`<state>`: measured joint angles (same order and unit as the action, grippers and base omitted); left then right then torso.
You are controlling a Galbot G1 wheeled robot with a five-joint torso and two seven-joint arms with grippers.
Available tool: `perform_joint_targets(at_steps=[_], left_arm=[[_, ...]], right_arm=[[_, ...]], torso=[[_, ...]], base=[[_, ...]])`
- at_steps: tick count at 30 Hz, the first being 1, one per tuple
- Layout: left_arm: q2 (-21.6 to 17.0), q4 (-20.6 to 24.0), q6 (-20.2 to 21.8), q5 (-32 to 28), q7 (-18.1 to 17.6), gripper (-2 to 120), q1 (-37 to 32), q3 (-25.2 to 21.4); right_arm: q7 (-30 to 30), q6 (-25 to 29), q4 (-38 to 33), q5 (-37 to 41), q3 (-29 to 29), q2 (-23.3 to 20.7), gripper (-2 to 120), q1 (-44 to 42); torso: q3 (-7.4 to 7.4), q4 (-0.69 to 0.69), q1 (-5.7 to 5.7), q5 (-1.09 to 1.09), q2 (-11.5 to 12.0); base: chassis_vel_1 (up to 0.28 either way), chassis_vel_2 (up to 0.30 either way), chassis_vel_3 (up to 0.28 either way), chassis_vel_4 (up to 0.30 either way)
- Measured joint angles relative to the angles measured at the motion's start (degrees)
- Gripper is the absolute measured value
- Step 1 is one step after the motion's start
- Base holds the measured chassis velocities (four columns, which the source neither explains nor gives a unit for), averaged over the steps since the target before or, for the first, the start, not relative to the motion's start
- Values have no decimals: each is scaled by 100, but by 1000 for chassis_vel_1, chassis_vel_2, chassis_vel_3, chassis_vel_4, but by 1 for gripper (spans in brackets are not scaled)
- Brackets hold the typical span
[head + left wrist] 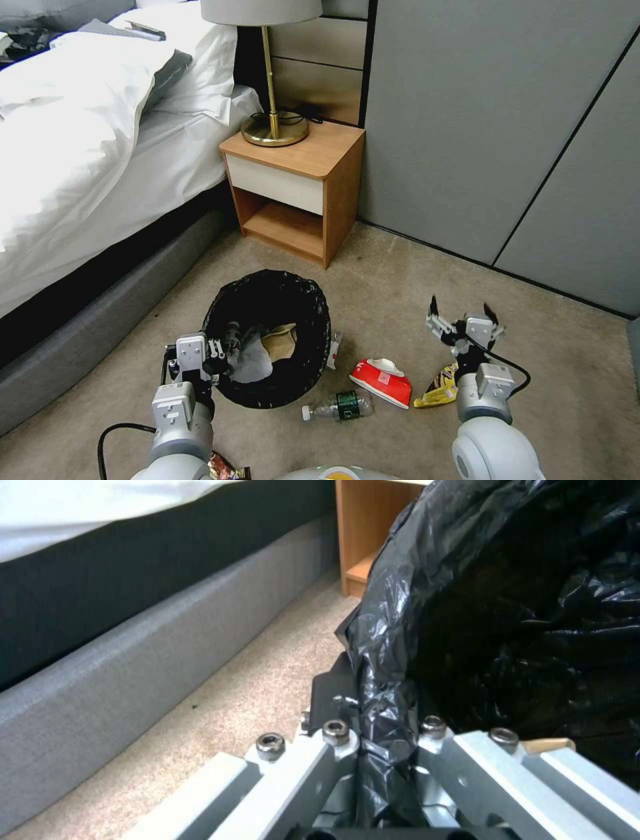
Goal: Pick up the trash bin, then pick up the garbage from the floor and place it into the trash bin.
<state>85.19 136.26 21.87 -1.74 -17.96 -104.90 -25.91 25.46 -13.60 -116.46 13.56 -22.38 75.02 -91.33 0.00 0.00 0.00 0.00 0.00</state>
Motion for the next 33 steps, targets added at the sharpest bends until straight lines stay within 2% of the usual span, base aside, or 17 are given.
perform_joint_targets(at_steps=[1,9,23,33], left_arm=[[-9,1,0,-8,0,1,10,-1],[-20,2,-9,-34,1,1,-5,24],[-42,39,-34,-37,2,1,-66,18],[-24,57,-47,19,5,1,-110,44]], right_arm=[[34,-290,115,313,19,-86,100,42],[145,-1077,784,1200,97,-356,100,234],[-172,-1220,1886,1403,-19,-276,100,529],[-449,-879,2694,1289,-117,-146,100,735]], torso=[[0,0,0,0,0],[0,0,0,0,0],[0,0,0,0,0],[0,0,0,0,0]], base=[[0,0,0,0],[0,0,0,0],[0,0,0,0],[0,0,0,0]])
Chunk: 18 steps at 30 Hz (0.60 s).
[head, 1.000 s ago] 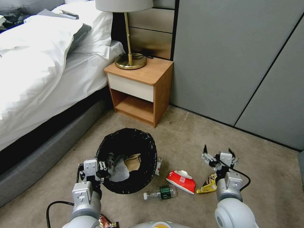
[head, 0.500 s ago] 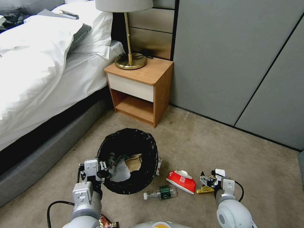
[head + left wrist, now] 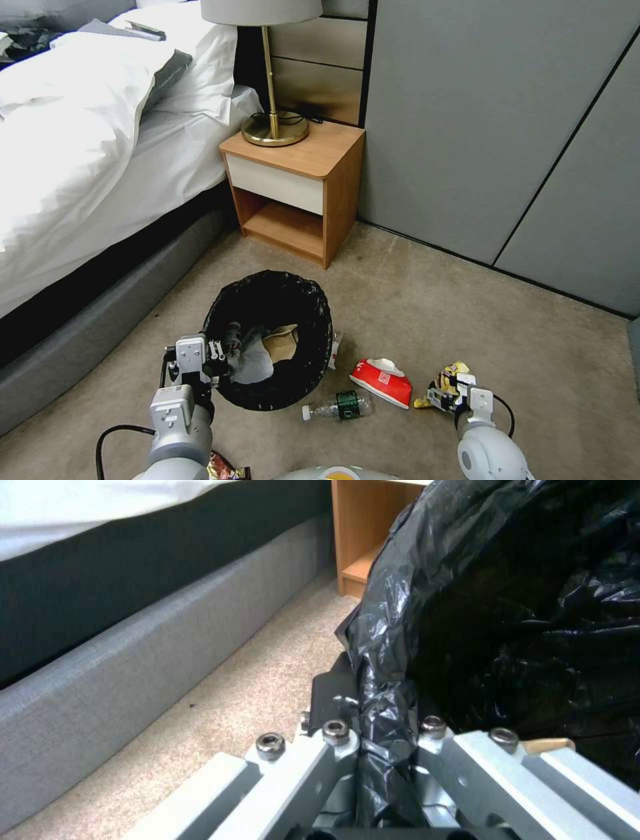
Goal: Pick up the trash bin, then pick up the garbage from the floor and place it into the trash bin.
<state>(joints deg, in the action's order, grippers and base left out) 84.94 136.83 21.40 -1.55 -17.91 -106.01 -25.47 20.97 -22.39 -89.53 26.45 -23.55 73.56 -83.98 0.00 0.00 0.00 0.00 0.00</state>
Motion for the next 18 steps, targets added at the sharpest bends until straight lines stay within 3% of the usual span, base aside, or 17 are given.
perform_joint_targets(at_steps=[12,18], left_arm=[[16,25,-3,56,3,1,-24,19],[21,33,-3,72,3,1,-22,27]], right_arm=[[-316,415,388,-140,33,56,93,105],[-366,536,429,-254,62,85,72,121]], torso=[[0,0,0,0,0],[0,0,0,0,0]], base=[[0,0,0,0],[0,0,0,0]])
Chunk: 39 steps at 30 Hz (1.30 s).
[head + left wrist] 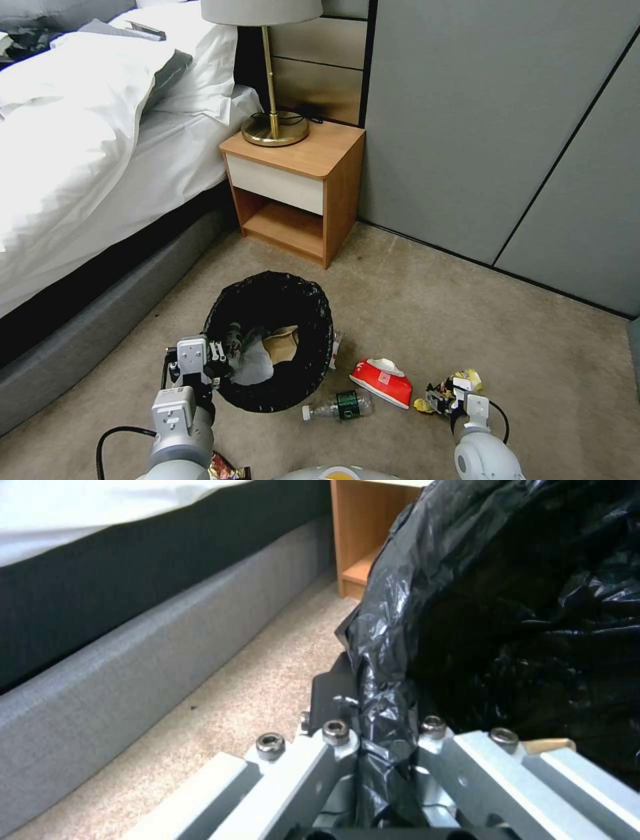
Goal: Pick up the trash bin, then pick up the garbage from the floor and place it into the trash bin.
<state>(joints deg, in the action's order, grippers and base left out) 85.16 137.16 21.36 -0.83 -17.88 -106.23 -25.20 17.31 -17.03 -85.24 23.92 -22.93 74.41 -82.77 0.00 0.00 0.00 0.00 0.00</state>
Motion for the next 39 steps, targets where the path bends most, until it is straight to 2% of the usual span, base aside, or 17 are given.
perform_joint_targets(at_steps=[3,5,8,11,15,18,21,39], left_arm=[[0,0,0,0,0,1,9,3],[-1,-1,0,0,0,1,18,12],[-4,-3,0,0,0,1,22,16],[-17,-12,0,-10,0,1,30,12],[-24,-21,0,-18,0,1,30,10],[-27,-30,0,-21,0,1,38,11],[-31,-36,0,-21,0,1,43,12],[-36,-38,10,-15,0,1,49,25]], right_arm=[[-1,30,-5,-41,3,7,65,-3],[-6,71,-8,-103,8,14,53,-10],[-11,98,-7,-130,8,15,46,-10],[-26,172,25,-204,8,16,31,-7],[-39,221,58,-253,7,21,24,-5],[-76,283,99,-323,2,23,7,-7],[-90,321,119,-357,-2,21,0,-8],[-66,694,211,-726,-27,18,0,9]], torso=[[0,0,0,0,0],[0,0,0,0,0],[0,0,-1,0,0],[0,0,0,0,0],[0,0,0,0,0],[0,0,0,0,0],[0,0,0,0,0],[0,0,0,0,0]], base=[[0,0,0,0],[0,0,0,0],[0,0,0,0],[0,0,0,0],[0,0,0,0],[0,0,0,0],[0,0,0,0],[0,0,0,0]])
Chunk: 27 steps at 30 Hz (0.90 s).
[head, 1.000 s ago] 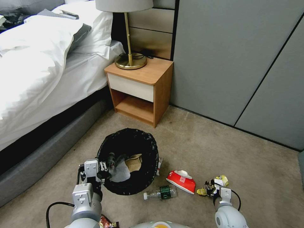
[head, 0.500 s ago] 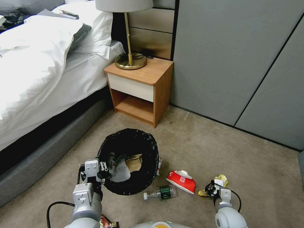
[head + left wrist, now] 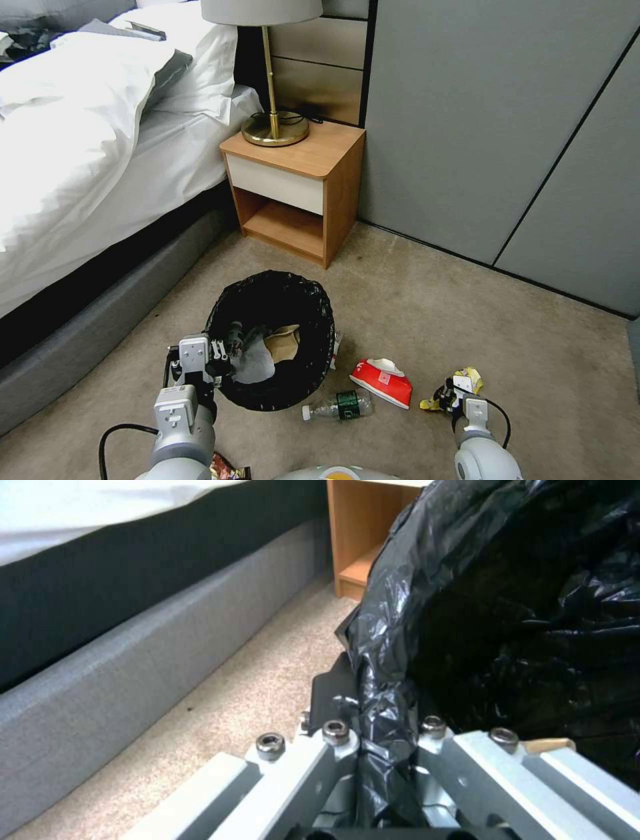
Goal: Pick up the trash bin, then pick up the garbage from the floor and place it into the trash bin.
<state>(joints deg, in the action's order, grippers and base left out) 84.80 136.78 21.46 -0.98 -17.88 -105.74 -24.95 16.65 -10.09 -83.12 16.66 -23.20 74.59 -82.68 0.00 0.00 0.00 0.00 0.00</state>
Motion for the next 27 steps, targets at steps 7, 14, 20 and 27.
perform_joint_targets(at_steps=[7,14,20,27], left_arm=[[6,-8,0,1,1,1,21,0],[16,-36,0,2,2,1,53,10],[14,-44,10,2,2,1,70,8],[14,-58,27,4,2,1,92,9]], right_arm=[[104,185,-362,-217,-73,7,0,-184],[240,132,-257,-302,-148,43,0,-205],[253,136,-30,-327,-208,51,19,-152],[188,234,276,-416,-339,30,42,-49]], torso=[[0,0,0,0,0],[0,0,0,0,0],[0,0,0,0,0],[0,0,0,0,0]], base=[[0,0,0,0],[0,0,0,0],[0,0,0,0],[0,0,0,0]])
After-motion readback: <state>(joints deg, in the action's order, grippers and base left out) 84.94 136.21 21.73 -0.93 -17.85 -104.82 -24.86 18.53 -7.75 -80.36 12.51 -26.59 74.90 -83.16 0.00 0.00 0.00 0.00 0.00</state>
